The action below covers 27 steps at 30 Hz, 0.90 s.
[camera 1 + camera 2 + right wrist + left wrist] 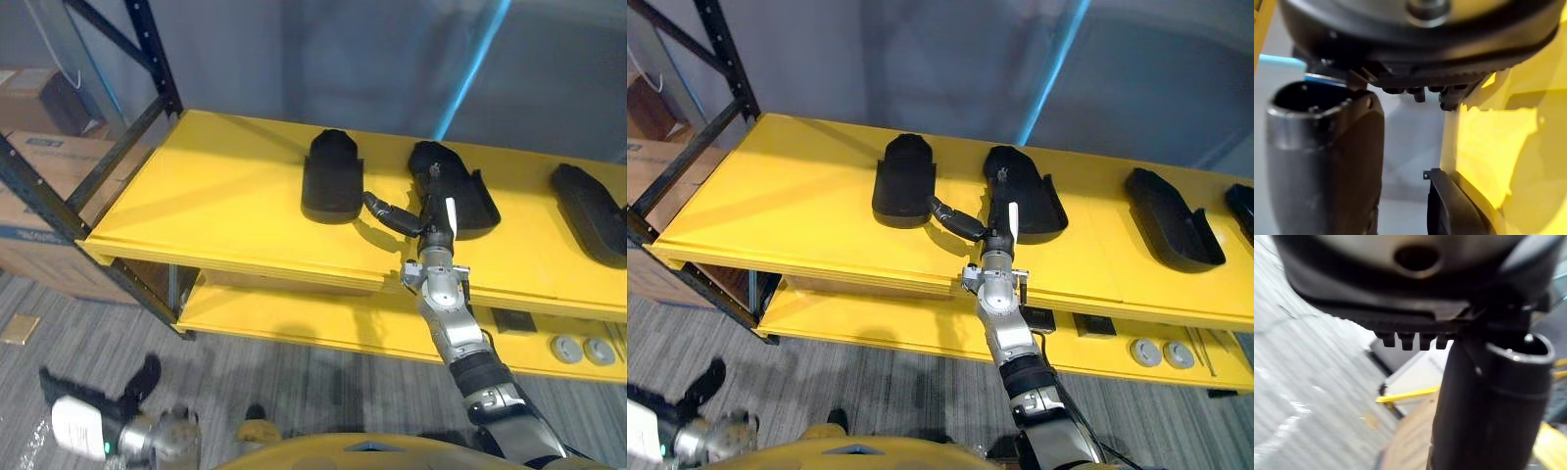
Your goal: Walk over and take three plastic housings, then place them on the shelf
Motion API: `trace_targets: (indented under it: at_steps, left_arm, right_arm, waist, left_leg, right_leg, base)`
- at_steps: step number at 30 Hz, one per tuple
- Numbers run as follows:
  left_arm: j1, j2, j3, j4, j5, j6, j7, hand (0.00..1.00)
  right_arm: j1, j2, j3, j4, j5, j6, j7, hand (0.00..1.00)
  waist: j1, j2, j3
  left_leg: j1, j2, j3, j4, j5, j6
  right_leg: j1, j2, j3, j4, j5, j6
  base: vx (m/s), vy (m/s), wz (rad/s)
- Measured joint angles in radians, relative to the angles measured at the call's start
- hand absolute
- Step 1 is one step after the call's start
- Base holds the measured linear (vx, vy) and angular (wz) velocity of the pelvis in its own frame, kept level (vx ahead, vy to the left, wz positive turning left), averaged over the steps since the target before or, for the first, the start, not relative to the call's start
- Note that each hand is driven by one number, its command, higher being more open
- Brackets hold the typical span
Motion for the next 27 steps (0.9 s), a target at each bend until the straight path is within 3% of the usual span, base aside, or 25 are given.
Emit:
trace_targets:
  at_steps: [3, 8, 15, 24, 27]
  left_arm:
    - [0.033, -0.007, 0.01, 0.045, -0.012, 0.005, -0.071, 1.0]
    - [0.034, -0.003, -0.004, 0.069, -0.013, 0.025, -0.192, 1.0]
    - [0.017, 0.002, -0.064, 0.186, -0.132, 0.049, -0.414, 1.0]
    - [-0.008, 0.018, -0.127, 0.219, -0.222, 0.047, -0.533, 1.0]
    - [-0.011, 0.026, -0.128, 0.234, -0.252, 0.073, -0.597, 1.0]
  right_arm:
    - [-0.004, 0.017, 0.004, 0.037, -0.005, 0.0, 0.01, 1.0]
    - [-0.014, 0.021, 0.004, 0.047, -0.042, -0.006, 0.015, 1.0]
    - [-0.037, 0.021, 0.004, 0.045, -0.039, -0.005, 0.053, 1.0]
    - [-0.056, 0.019, 0.001, 0.032, -0.019, -0.027, 0.135, 1.0]
    - [-0.056, 0.018, 0.001, 0.015, 0.009, -0.028, 0.166, 1.0]
  waist:
    - [0.019, 0.001, 0.002]
    - [0.013, 0.031, 0.022]
    - [-0.002, 0.027, 0.032]
    - [-0.02, 0.048, 0.062]
    - [-0.033, 0.049, 0.063]
  left_leg:
    - [0.0, -0.009, -0.01, -0.009, 0.006, 0.004]
    - [-0.001, -0.022, -0.01, -0.02, 0.014, 0.012]
    - [0.0, -0.024, 0.0, -0.029, 0.014, 0.012]
    - [0.0, -0.024, 0.003, -0.031, 0.013, 0.01]
    - [0.001, -0.024, 0.006, -0.033, 0.013, 0.01]
  right_leg:
    - [0.0, -0.008, -0.01, 0.004, -0.003, 0.005]
    - [-0.015, -0.022, -0.004, 0.019, -0.002, 0.011]
    - [-0.029, -0.023, 0.011, 0.02, -0.002, 0.012]
    - [-0.032, -0.022, 0.015, 0.019, -0.003, 0.013]
    - [-0.033, -0.022, 0.018, 0.019, -0.003, 0.013]
  base:
    - [0.0, 0.025, 0.11]
    - [-0.01, 0.035, -0.01]
    - [0.01, 0.003, -0.06]
    - [0.0, 0.0, 0.0]
    - [0.0, 0.001, -0.01]
